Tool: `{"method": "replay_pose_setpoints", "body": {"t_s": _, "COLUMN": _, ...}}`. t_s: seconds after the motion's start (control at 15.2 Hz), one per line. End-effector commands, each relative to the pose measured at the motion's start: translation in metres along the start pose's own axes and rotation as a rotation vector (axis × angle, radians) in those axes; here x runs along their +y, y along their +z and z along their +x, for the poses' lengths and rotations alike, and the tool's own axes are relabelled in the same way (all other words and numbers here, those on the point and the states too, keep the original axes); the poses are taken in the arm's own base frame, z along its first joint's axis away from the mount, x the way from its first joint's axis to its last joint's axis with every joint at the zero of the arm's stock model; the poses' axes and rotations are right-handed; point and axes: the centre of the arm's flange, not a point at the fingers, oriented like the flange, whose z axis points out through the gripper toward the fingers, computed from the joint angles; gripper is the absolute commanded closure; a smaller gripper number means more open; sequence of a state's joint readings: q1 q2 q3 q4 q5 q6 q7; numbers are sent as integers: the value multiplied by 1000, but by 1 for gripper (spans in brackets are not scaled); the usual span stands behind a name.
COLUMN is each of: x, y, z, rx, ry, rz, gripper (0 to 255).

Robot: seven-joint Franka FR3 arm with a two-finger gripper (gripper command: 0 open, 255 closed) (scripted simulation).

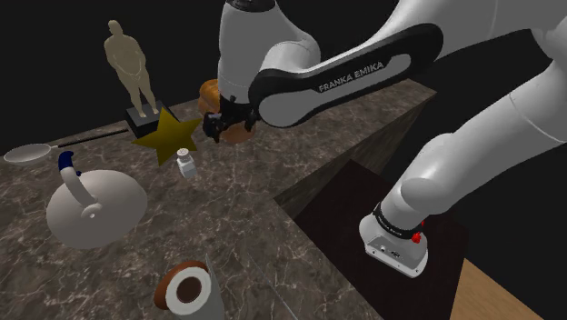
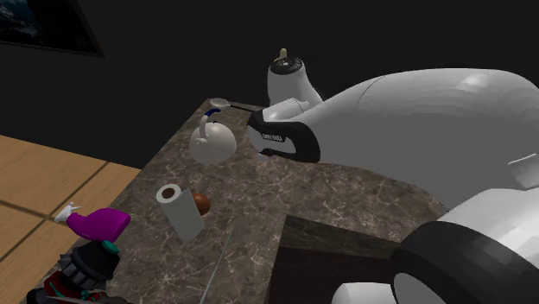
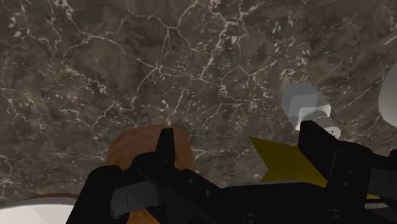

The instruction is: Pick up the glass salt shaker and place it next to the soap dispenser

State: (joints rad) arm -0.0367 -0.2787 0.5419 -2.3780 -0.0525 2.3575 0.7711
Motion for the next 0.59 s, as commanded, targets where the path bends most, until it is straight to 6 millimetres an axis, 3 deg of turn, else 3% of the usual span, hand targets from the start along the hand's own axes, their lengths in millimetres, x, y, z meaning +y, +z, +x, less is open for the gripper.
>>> {"method": "replay_pose_setpoints", "body": {"t_s": 0.0, "x": -21, "y": 20, "z": 2, "rx": 11, "ry": 11, "rz": 1, "gripper": 0}}
{"method": "replay_pose_setpoints", "body": {"t_s": 0.53, "x": -104, "y": 86, "z": 9, "rx": 56, "ry": 48, "rz": -6, "gripper": 0}}
